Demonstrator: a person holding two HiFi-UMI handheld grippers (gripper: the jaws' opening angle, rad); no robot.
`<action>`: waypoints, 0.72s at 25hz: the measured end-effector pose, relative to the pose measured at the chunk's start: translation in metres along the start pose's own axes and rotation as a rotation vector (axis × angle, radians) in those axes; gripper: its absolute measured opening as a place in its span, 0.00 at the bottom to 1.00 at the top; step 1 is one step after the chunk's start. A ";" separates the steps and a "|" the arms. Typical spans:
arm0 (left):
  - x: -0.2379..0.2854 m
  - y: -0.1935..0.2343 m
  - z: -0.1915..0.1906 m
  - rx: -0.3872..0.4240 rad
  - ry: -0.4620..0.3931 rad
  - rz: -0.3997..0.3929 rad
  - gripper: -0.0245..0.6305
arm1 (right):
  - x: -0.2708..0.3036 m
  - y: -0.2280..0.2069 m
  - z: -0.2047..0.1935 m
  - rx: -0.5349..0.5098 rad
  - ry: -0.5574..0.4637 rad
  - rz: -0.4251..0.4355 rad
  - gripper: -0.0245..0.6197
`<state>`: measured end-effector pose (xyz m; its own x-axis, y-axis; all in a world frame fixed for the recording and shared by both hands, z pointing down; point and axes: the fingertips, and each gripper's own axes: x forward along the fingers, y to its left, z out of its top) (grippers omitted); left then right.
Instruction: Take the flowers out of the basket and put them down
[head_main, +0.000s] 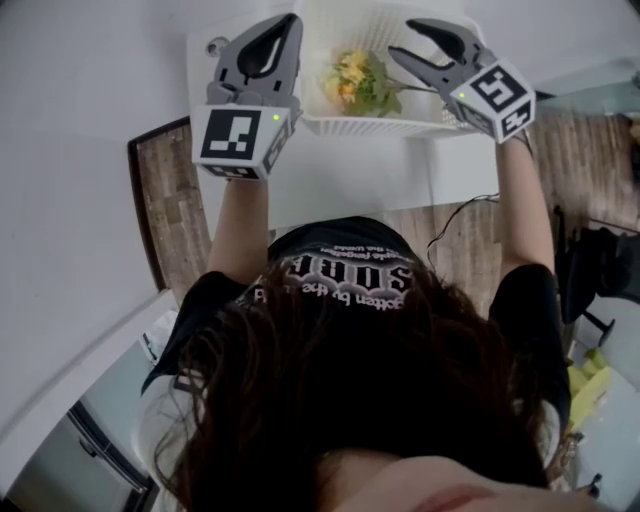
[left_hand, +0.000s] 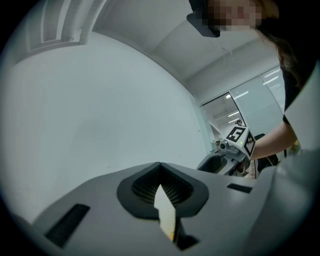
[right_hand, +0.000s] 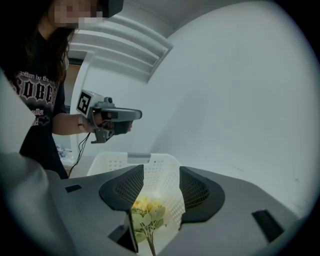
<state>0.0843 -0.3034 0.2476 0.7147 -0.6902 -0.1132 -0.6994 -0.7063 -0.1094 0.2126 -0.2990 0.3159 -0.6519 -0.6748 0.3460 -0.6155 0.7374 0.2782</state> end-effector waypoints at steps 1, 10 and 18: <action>0.001 0.001 -0.001 0.000 0.003 0.003 0.04 | 0.006 0.003 -0.007 -0.002 0.020 0.027 0.40; 0.008 0.014 -0.005 -0.001 0.012 0.036 0.04 | 0.046 0.014 -0.056 -0.004 0.164 0.186 0.55; 0.015 0.024 -0.011 -0.011 0.022 0.055 0.04 | 0.076 0.022 -0.111 0.061 0.283 0.274 0.61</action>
<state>0.0783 -0.3321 0.2545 0.6749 -0.7316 -0.0967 -0.7379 -0.6685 -0.0930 0.1987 -0.3307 0.4479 -0.6528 -0.4119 0.6358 -0.4666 0.8798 0.0909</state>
